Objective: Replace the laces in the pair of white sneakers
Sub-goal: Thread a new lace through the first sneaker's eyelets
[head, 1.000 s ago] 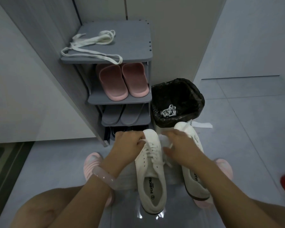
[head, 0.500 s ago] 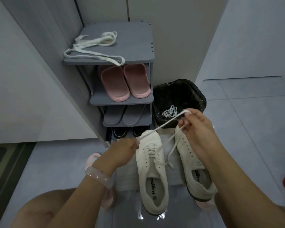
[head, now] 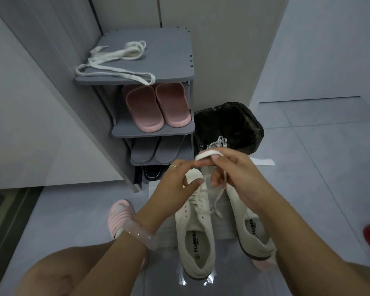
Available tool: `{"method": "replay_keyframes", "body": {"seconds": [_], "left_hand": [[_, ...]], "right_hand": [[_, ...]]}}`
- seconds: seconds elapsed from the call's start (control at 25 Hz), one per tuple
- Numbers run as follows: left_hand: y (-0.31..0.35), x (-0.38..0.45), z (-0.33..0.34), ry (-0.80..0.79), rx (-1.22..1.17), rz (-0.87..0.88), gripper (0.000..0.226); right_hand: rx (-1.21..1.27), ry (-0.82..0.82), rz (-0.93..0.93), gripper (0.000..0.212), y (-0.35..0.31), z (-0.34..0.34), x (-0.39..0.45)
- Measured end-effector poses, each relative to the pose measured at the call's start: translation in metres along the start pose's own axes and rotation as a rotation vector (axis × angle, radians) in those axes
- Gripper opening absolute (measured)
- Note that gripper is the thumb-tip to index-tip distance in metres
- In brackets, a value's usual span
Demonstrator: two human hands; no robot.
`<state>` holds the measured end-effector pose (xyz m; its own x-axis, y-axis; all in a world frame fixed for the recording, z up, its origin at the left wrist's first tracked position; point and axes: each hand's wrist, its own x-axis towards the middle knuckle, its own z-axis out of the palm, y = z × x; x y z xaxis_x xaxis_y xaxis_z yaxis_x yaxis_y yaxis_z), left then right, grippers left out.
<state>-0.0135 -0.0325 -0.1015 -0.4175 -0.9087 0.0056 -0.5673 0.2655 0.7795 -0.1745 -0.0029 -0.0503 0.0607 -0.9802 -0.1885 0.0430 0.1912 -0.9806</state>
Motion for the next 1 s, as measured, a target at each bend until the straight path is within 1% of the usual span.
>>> {"method": "replay_keyframes", "body": {"seconds": [0.08, 0.12, 0.2, 0.28, 0.32, 0.36, 0.4, 0.52, 0.6, 0.68, 0.76, 0.84, 0.88, 0.92, 1.0], "left_hand": [[0.003, 0.0, 0.002, 0.015, 0.005, 0.048, 0.021], [0.003, -0.001, 0.003, -0.001, 0.02, 0.041, 0.018], [0.003, -0.003, 0.004, -0.043, 0.003, -0.005, 0.02], [0.003, -0.003, 0.005, -0.087, -0.015, 0.029, 0.019], [0.004, -0.003, 0.006, -0.107, -0.008, 0.058, 0.013], [0.003, -0.004, 0.007, -0.116, -0.003, 0.063, 0.011], [0.001, -0.005, 0.007, -0.115, 0.007, 0.03, 0.017], [-0.01, -0.003, 0.008, -0.106, 0.086, -0.086, 0.028], [-0.018, -0.004, 0.008, -0.124, 0.172, -0.131, 0.03], [-0.023, -0.005, 0.008, -0.152, 0.224, -0.151, 0.033], [-0.025, -0.006, 0.008, -0.193, 0.254, -0.167, 0.034], [-0.027, -0.007, 0.009, -0.224, 0.188, -0.232, 0.03], [-0.028, -0.007, 0.008, -0.229, 0.099, -0.299, 0.024], [-0.028, -0.008, 0.008, -0.229, 0.005, -0.374, 0.02], [-0.028, -0.007, 0.006, -0.218, -0.132, -0.476, 0.02]], "right_hand": [[0.034, -0.051, 0.011, 0.027, -0.002, 0.002, -0.002], [0.06, -0.061, 0.01, 0.028, -0.004, 0.0, -0.002], [0.072, -0.078, 0.006, 0.031, -0.006, -0.003, -0.002], [0.063, -0.112, 0.003, 0.031, -0.005, -0.003, -0.003], [0.082, -0.132, -0.002, 0.03, -0.005, -0.002, -0.003], [0.122, -0.147, -0.018, 0.028, -0.005, -0.001, -0.003], [0.178, -0.148, -0.047, 0.029, -0.005, -0.001, -0.002], [0.353, -0.036, -0.119, 0.032, -0.008, -0.013, 0.001], [0.359, 0.038, -0.155, 0.032, -0.006, -0.018, 0.004], [0.295, 0.06, -0.182, 0.032, 0.001, -0.017, 0.005], [0.241, 0.049, -0.202, 0.032, 0.005, -0.014, 0.006], [0.141, 0.054, -0.208, 0.032, 0.008, -0.013, 0.007], [0.027, 0.072, -0.188, 0.033, 0.009, -0.013, 0.008], [-0.151, 0.086, -0.146, 0.037, 0.013, -0.014, 0.01], [-0.633, 0.042, -0.026, 0.055, 0.026, -0.013, 0.013]]}}
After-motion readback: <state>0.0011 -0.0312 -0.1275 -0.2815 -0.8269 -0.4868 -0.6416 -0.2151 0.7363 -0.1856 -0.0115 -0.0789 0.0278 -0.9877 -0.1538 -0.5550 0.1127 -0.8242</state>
